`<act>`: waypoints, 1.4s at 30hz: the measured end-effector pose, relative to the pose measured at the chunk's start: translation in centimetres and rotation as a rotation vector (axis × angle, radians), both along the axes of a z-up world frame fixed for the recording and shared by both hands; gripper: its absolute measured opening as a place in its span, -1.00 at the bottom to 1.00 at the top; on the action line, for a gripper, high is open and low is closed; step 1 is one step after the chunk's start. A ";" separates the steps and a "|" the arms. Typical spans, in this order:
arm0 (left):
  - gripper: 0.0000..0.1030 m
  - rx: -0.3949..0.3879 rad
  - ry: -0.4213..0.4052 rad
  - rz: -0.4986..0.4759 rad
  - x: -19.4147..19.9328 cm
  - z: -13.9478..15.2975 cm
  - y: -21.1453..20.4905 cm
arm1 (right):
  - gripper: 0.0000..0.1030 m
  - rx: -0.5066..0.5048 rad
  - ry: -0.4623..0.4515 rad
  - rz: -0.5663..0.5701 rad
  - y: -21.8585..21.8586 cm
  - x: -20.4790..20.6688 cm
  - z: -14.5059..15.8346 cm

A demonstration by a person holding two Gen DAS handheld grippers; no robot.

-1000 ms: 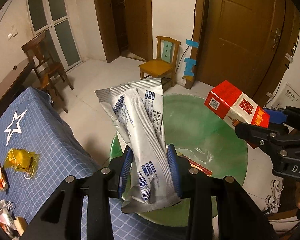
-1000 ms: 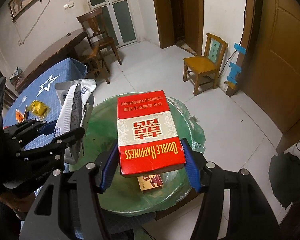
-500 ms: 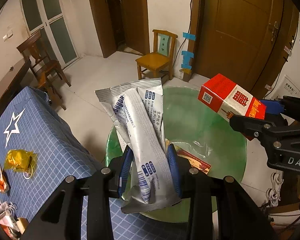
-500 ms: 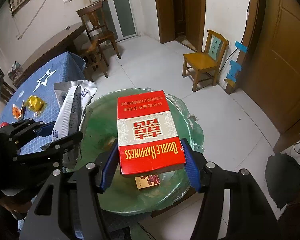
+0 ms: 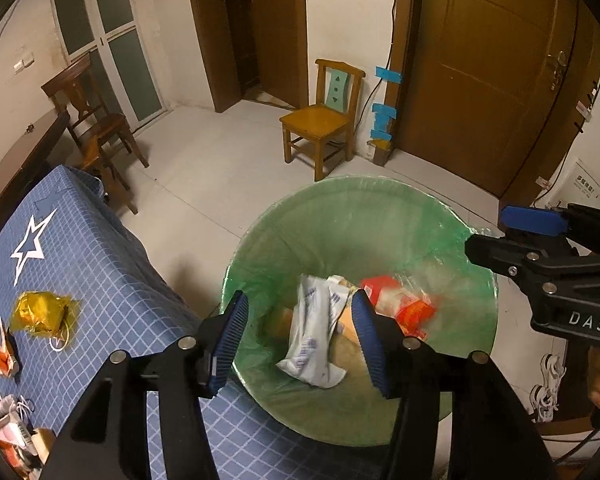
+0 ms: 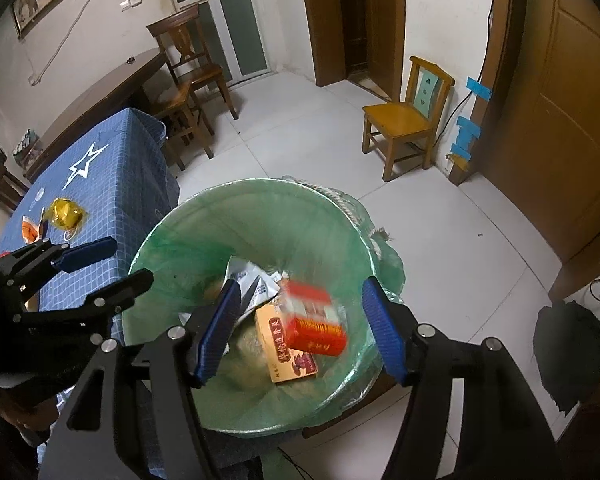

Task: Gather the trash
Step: 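Move both tools back over the table toward the orange paper cup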

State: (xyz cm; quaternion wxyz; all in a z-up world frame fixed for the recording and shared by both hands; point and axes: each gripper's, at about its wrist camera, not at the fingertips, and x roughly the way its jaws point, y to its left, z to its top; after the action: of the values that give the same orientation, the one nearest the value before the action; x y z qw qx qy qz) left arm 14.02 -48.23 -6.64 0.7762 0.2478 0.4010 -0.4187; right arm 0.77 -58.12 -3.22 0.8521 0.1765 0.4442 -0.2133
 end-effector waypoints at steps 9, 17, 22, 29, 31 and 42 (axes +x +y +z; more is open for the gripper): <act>0.08 -0.022 -0.008 0.059 0.3 0.3 2.5 | 0.17 0.001 -0.043 0.003 0.8 -0.6 0.4; 0.17 -0.071 -0.078 0.213 0.5 1.7 9.6 | 0.18 -0.087 -0.177 0.012 4.2 -1.3 1.3; 0.25 -0.124 -0.131 0.323 0.6 3.4 15.8 | 0.18 -0.231 -0.293 0.040 9.1 -1.1 2.4; 0.29 -0.195 -0.180 0.520 1.2 5.1 26.2 | 0.18 -0.272 -0.430 0.160 15.9 1.2 3.1; 0.31 -0.216 -0.179 0.582 1.5 5.5 29.7 | 0.19 -0.260 -0.429 0.202 17.4 2.2 3.0; 0.34 -0.292 -0.109 0.938 1.3 3.1 50.4 | 0.33 -0.069 -0.320 0.481 26.7 8.1 0.1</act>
State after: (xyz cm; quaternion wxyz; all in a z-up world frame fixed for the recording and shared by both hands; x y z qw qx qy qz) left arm 15.35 2.20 -3.50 0.9276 -0.0489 0.3652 -0.0623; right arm 8.85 -31.46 -3.14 0.9429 0.0682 0.3259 0.0105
